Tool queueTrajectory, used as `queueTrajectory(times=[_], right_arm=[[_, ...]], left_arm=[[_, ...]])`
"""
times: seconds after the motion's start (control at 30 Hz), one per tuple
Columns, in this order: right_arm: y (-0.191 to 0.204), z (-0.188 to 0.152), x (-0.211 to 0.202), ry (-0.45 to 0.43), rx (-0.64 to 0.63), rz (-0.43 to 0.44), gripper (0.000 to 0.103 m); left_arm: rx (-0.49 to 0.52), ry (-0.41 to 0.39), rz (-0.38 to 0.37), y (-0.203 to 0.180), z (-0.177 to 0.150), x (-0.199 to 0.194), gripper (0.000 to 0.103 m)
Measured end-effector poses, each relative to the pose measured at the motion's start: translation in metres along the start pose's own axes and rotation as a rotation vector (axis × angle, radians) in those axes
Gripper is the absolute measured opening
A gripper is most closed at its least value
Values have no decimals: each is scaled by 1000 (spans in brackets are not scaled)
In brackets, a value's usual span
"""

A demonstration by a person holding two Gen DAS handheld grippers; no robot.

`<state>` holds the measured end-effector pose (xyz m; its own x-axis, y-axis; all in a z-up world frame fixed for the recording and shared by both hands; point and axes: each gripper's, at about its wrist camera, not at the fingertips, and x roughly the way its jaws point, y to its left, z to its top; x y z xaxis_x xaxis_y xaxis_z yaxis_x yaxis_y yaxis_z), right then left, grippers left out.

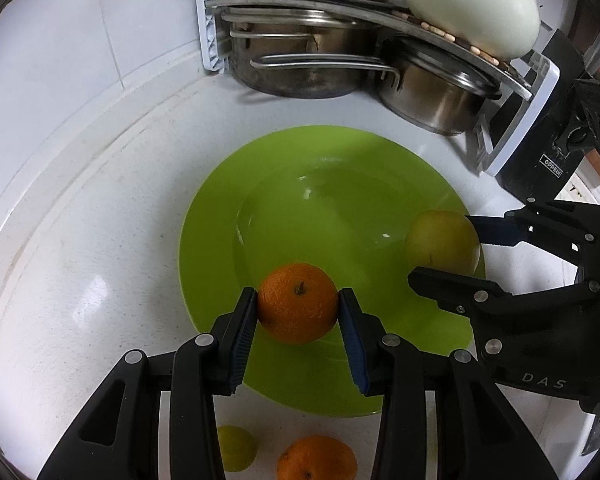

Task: Organize fruits
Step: 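Carry the tangerine in the left tool while the right tool carries the pomelo over the green plate, then open the left tool on the plate while the right tool releases the pomelo there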

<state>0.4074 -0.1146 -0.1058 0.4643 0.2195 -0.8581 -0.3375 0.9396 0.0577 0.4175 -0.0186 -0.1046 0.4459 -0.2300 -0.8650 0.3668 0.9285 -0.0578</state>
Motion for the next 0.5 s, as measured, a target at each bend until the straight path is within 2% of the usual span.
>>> queueTrajectory(times=[0.5], right_arm=[[-2,0,13,13,-1,5,52]], left_arm=[[-10,20,-6,3,3,6,41]])
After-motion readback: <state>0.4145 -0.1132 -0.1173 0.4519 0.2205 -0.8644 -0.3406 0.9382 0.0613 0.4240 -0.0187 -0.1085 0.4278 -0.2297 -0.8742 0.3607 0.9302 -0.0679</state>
